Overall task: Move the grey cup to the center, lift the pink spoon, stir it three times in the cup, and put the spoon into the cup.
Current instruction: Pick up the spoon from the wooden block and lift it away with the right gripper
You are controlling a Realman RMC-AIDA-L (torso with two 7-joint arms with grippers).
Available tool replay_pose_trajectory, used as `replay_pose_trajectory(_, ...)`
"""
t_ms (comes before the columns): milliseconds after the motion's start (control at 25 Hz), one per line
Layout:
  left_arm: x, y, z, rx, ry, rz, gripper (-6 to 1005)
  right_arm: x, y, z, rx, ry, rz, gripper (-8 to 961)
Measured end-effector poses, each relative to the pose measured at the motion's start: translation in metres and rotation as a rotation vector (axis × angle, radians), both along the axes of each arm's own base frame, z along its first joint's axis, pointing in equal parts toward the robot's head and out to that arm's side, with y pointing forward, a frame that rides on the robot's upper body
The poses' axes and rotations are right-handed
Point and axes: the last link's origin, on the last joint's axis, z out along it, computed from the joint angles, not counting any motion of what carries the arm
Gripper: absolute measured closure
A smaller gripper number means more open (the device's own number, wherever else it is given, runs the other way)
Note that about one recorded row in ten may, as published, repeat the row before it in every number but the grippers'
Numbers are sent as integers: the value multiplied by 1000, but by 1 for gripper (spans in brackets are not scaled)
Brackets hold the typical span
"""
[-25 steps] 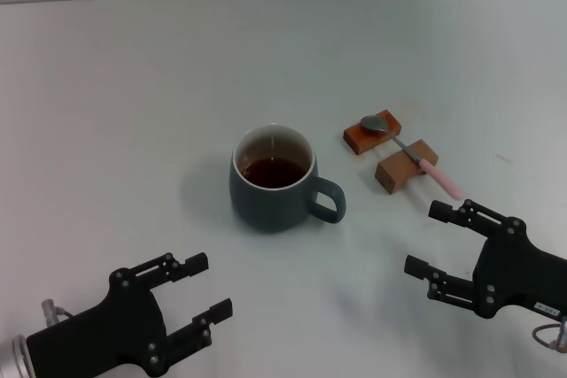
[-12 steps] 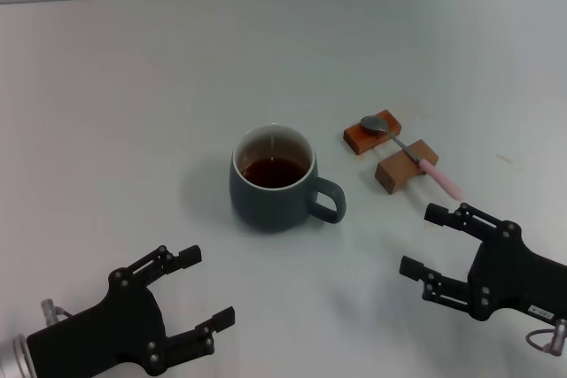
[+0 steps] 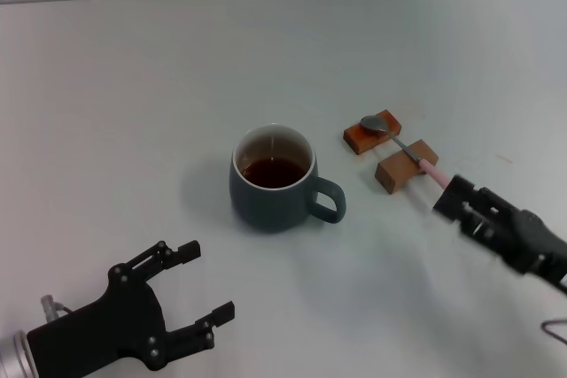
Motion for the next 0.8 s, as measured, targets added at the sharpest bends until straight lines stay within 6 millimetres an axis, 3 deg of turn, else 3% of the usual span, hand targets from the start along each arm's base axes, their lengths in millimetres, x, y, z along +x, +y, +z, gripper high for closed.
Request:
replay_pose_trajectory(120,0,1,0,10,-4,5,157,7,6,3,-151,240,-219,168)
replay_pose_trajectory(320,0,3,1,16,-5,7,157,18,2,4,-264,405,-397,168)
replay_pose_trajectory(800,-1,3,3,29,-8,17,157,40,-7,1,-296,503,-605,169)
